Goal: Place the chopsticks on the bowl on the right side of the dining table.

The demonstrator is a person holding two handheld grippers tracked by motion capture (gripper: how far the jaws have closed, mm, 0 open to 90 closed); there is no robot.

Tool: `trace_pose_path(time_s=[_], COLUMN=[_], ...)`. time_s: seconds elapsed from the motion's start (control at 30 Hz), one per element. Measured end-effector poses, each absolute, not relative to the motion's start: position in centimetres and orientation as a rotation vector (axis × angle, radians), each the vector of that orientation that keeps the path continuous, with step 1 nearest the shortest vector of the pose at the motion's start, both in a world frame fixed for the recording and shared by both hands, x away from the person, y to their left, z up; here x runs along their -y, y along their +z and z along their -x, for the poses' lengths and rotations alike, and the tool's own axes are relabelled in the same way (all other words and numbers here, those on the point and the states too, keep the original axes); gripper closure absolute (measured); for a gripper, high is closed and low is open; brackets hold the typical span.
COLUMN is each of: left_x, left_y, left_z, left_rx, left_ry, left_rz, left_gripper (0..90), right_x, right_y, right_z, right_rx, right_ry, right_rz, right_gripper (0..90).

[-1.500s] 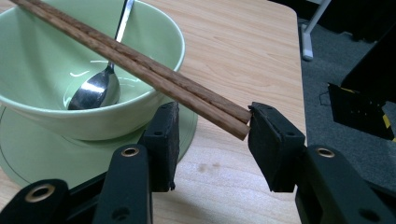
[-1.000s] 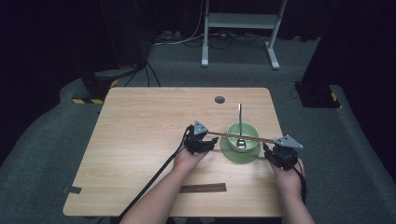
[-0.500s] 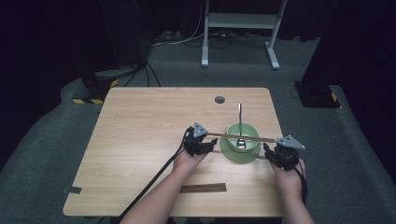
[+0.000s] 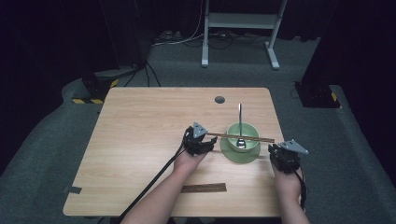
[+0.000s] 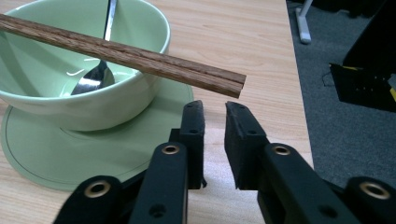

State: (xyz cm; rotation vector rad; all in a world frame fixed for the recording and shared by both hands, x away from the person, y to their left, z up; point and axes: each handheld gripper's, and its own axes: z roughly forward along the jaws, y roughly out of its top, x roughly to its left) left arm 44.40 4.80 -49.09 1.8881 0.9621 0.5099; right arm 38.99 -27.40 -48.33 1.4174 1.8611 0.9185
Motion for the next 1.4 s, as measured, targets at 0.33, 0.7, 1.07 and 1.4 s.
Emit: trace_pose_path(time_s=[0.33, 0.7, 1.07, 1.4], left_x=[-4.8, -4.9, -5.4, -6.4], left_y=[-49.1, -49.4, -49.6, -49.7], left_z=[-44.3, -43.5, -42.8, -42.3], left_rx=[-0.971, -0.967, -0.962, -0.983], left_ry=[0.497, 0.467, 0.458, 0.457], left_rz=[-1.874, -1.863, -1.861, -1.852], left_gripper=[49.4, 52.8, 55.7, 55.8], right_x=[27.6, 27.6, 27.6, 27.7], right_y=[-47.9, -47.6, -47.6, -47.9], right_z=[-38.7, -39.8, -40.7, -41.2], right_rx=[-1.848, -1.851, -1.852, -1.848], right_ry=[0.959, 0.942, 0.903, 0.887], right_rz=[-1.418, -1.420, -1.420, -1.434], right_gripper=[80.9, 80.7, 79.1, 75.6])
